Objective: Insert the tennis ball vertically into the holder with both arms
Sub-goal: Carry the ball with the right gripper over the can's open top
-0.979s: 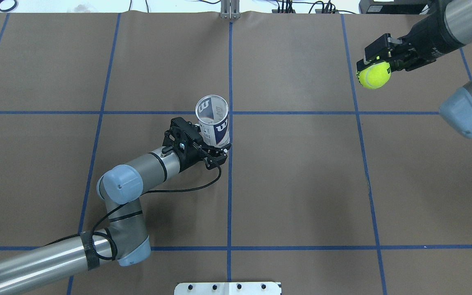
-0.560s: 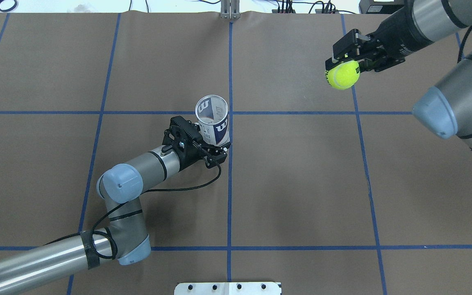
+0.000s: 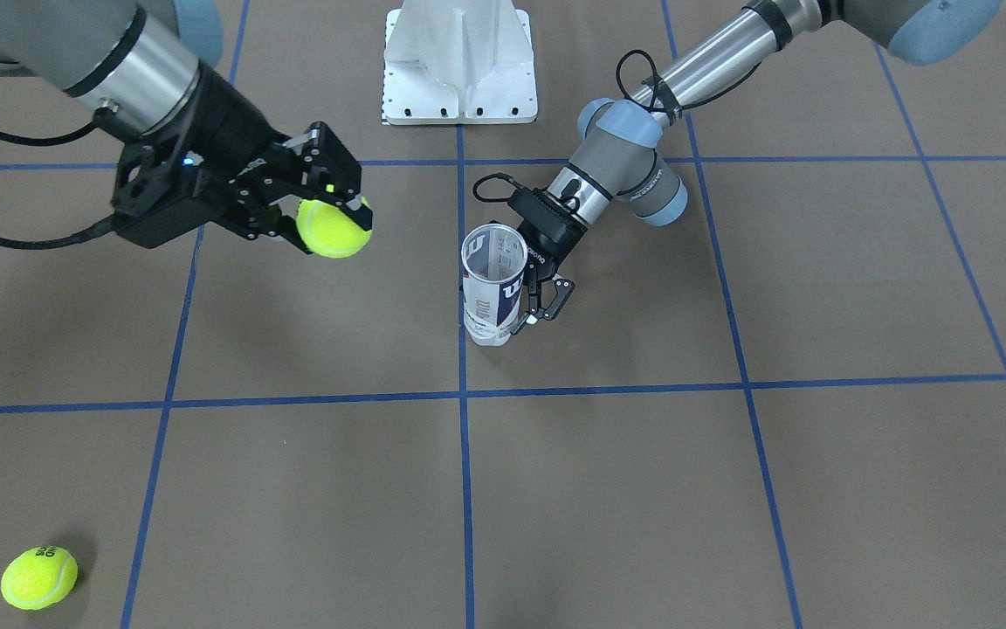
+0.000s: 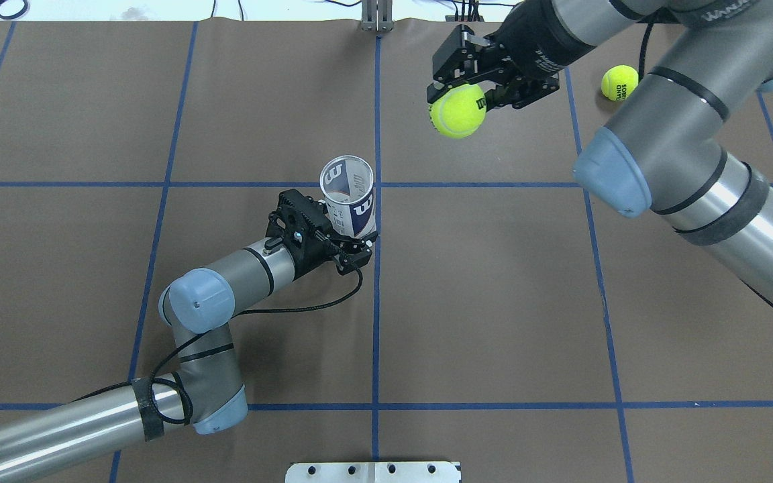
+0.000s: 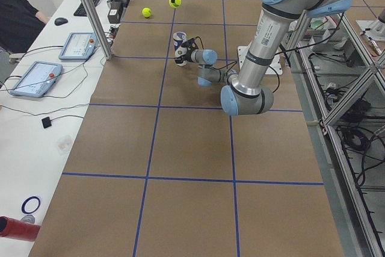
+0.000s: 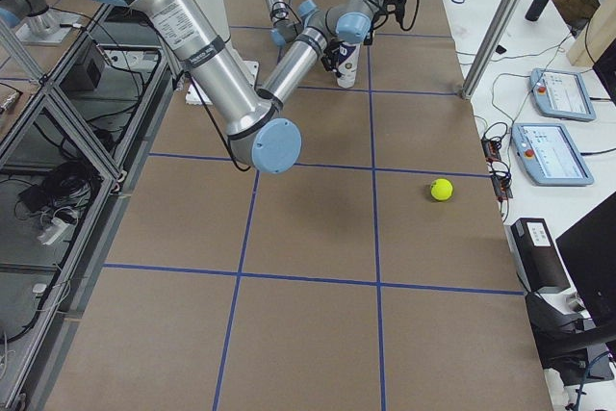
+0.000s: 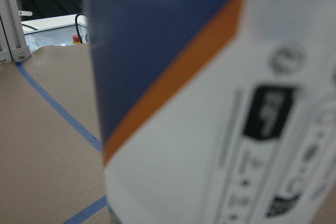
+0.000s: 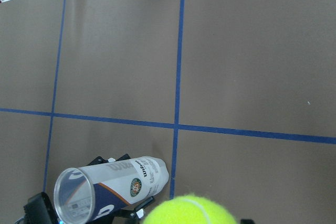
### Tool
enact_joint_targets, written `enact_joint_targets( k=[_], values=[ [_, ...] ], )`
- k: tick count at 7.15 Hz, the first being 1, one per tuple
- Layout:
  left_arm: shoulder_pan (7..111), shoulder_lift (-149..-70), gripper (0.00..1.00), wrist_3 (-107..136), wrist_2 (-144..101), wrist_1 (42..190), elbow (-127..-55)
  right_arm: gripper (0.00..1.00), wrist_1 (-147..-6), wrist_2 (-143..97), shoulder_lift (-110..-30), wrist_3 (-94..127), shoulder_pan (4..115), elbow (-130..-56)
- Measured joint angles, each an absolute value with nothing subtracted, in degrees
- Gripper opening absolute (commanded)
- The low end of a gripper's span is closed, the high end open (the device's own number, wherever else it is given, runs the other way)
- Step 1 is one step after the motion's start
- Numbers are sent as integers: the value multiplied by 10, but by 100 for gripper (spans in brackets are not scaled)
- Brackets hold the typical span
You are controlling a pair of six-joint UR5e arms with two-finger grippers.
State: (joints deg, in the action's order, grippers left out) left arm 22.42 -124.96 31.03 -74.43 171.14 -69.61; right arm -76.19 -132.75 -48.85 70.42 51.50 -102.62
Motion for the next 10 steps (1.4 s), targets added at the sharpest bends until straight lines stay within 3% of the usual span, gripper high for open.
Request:
enact_joint_targets(
  k=[3,10],
  values=[
    [224,-1251,98,310,-743,1712,-696,0,-783,-1254,-407,743,442,-973],
    [224,-1258,78,310,-741,1712,-696,0,-791,-1228,-402,746,402,-944]
  ],
)
